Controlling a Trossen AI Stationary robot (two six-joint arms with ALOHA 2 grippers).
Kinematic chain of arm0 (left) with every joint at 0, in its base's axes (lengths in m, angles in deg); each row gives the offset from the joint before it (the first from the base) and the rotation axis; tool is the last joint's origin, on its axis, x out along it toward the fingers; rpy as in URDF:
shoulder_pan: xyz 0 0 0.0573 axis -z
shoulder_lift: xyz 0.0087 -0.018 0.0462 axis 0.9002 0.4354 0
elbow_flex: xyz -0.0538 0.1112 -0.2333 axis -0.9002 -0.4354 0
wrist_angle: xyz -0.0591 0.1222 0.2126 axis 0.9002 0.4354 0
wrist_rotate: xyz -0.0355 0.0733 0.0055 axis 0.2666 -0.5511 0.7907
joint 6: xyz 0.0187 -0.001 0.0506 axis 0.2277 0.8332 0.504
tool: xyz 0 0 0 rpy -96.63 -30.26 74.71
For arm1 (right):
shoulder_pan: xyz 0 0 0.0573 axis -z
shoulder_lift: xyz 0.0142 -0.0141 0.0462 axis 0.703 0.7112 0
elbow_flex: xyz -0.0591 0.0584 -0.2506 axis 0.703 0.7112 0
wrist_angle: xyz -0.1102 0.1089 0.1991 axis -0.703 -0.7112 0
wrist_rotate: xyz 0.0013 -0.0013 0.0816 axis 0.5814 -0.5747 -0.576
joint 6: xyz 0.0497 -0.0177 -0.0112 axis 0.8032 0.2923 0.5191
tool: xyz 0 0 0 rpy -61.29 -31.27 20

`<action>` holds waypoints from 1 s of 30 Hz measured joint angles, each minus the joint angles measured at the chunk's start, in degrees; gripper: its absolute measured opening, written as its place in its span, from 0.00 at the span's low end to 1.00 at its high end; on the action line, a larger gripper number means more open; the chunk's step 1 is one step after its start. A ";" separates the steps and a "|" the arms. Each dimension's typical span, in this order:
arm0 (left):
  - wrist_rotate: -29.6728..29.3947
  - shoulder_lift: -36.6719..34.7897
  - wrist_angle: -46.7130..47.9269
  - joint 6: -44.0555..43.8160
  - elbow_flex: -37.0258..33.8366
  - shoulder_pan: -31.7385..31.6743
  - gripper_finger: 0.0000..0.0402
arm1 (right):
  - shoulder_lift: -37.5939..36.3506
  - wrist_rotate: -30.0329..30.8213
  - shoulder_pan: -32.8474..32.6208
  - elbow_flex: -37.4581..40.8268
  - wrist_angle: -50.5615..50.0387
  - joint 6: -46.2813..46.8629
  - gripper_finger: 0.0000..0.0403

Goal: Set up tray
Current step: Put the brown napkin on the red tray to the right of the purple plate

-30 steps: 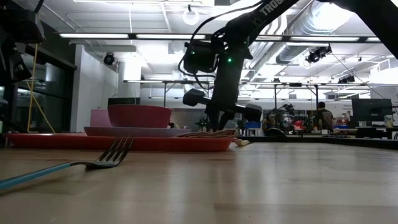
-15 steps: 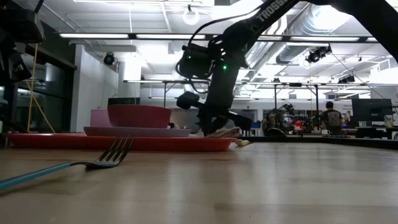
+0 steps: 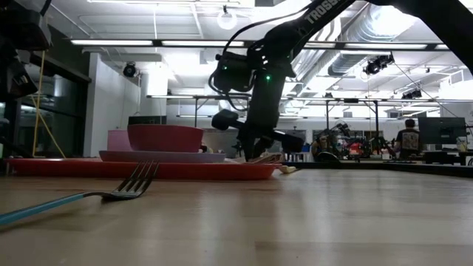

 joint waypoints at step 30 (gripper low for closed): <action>1.54 0.00 0.02 0.86 0.00 0.02 0.28 | 0.09 -4.84 2.11 0.04 0.81 -1.52 0.00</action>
